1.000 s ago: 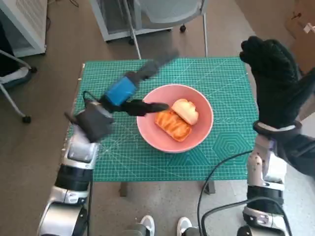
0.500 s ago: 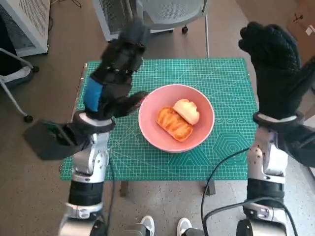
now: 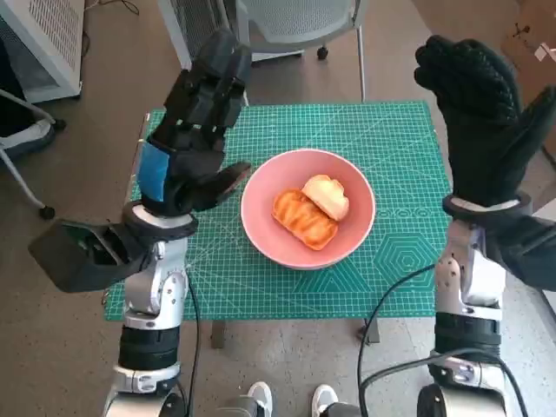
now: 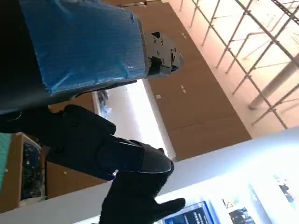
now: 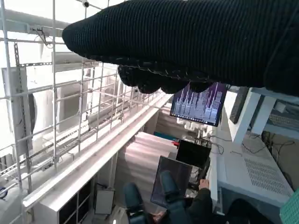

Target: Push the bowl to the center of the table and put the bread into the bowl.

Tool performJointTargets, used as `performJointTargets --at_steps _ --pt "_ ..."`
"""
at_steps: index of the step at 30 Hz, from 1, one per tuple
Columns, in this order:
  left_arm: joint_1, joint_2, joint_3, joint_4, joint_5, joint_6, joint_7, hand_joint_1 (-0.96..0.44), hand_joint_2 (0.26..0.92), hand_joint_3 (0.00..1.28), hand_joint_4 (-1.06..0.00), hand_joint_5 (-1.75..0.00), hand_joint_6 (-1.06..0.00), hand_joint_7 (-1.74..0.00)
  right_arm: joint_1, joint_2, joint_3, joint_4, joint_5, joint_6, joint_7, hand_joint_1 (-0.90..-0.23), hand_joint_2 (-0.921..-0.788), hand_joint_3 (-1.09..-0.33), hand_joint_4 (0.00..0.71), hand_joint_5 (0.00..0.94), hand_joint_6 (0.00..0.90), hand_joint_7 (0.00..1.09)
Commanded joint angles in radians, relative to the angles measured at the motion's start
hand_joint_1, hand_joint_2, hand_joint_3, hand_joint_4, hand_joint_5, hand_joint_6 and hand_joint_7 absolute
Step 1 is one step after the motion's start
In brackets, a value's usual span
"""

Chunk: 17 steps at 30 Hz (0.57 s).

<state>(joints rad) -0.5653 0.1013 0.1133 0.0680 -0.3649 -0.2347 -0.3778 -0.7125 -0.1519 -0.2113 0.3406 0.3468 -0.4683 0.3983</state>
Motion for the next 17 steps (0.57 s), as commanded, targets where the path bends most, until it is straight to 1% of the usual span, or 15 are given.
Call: performJointTargets --at_steps 1,3,5,8,12,17 --pt "0.002 0.013 0.01 -0.021 0.008 0.013 0.014 -0.49 0.921 0.2 0.0 0.0 -0.15 -0.07 0.003 0.002 0.01 0.011 -0.016 0.009 -0.008 -0.589 -0.921 -0.536 0.436 0.003 0.469 0.01" --pt "0.0 0.017 0.012 -0.021 0.008 0.014 0.015 -0.49 0.921 0.2 0.0 0.0 -0.15 -0.08 0.004 0.002 0.012 0.012 -0.019 0.005 -0.009 -0.591 -0.921 -0.536 0.432 0.001 0.469 0.01" --pt "-0.001 0.019 0.015 -0.02 0.006 0.016 0.016 -0.49 0.921 0.2 0.0 0.0 -0.06 -0.26 0.004 0.002 0.014 0.015 -0.021 0.0 -0.009 -0.591 -0.921 -0.538 0.423 0.0 0.468 0.01" --pt "-0.003 0.019 0.017 -0.024 0.006 0.022 0.022 -0.49 0.921 0.2 0.0 0.0 -0.02 -0.36 0.005 0.001 0.016 0.018 -0.025 -0.006 -0.01 -0.589 -0.921 -0.546 0.417 0.0 0.467 0.01" --pt "-0.005 0.019 0.018 -0.027 0.007 0.026 0.029 -0.49 0.921 0.2 0.0 0.0 0.0 -0.41 0.006 0.003 0.02 0.016 -0.035 -0.008 -0.016 -0.588 -0.921 -0.555 0.414 0.0 0.466 0.0" --pt "-0.004 0.017 0.013 -0.034 0.011 0.03 0.036 -0.49 0.921 0.2 0.0 0.0 0.0 -0.43 0.008 0.003 0.021 0.013 -0.039 -0.008 -0.021 -0.587 -0.921 -0.56 0.413 0.0 0.466 0.0"
